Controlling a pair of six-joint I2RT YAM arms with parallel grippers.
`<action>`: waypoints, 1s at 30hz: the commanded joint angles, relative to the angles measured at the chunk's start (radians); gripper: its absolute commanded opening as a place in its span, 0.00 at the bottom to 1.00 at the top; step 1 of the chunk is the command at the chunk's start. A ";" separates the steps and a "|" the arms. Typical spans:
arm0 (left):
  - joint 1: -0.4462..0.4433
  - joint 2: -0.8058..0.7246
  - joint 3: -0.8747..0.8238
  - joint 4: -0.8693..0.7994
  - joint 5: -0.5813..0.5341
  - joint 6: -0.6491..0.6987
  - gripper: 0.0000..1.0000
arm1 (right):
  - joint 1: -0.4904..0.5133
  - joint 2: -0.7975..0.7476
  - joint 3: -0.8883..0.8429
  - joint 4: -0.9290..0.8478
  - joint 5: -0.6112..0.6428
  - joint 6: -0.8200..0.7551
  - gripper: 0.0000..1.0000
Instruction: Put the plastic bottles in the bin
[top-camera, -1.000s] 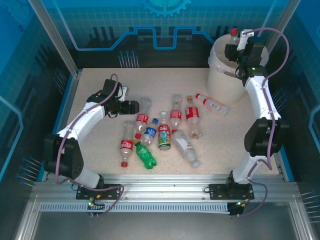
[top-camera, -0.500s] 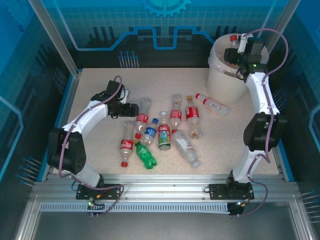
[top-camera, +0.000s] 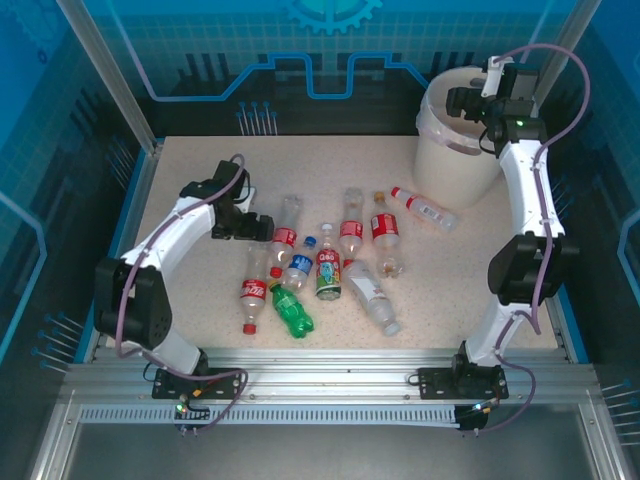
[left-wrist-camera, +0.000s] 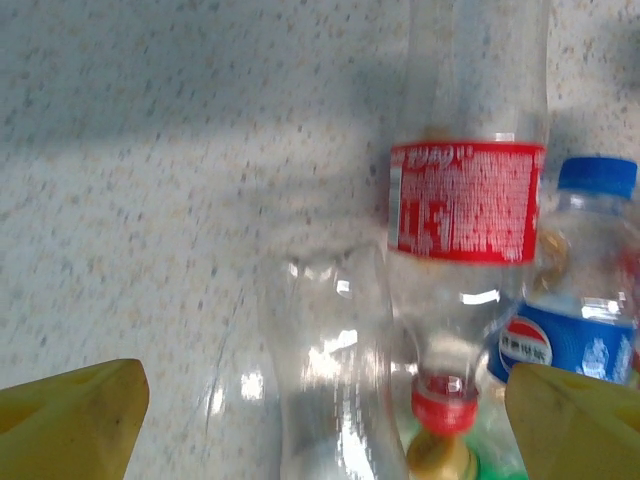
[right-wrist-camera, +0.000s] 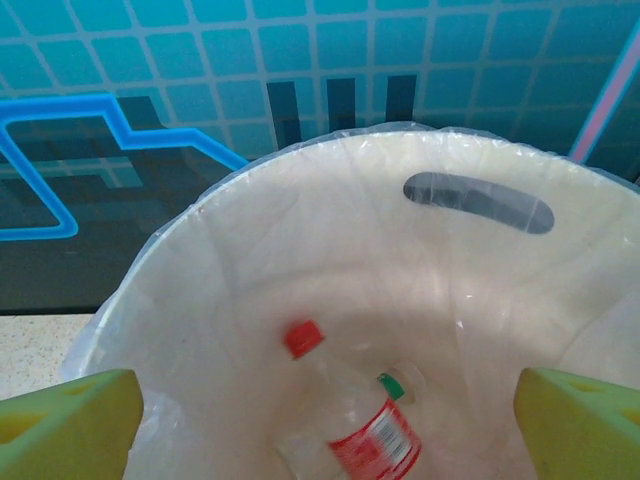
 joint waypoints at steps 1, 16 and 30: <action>-0.005 -0.121 -0.019 -0.165 0.000 -0.068 0.93 | -0.001 -0.124 -0.057 -0.022 -0.022 0.015 0.98; -0.052 -0.092 -0.213 -0.156 0.106 -0.237 0.74 | 0.109 -0.507 -0.531 -0.043 -0.251 0.131 0.97; -0.077 0.034 -0.323 0.035 0.149 -0.304 0.75 | 0.158 -0.558 -0.629 -0.091 -0.310 0.132 1.00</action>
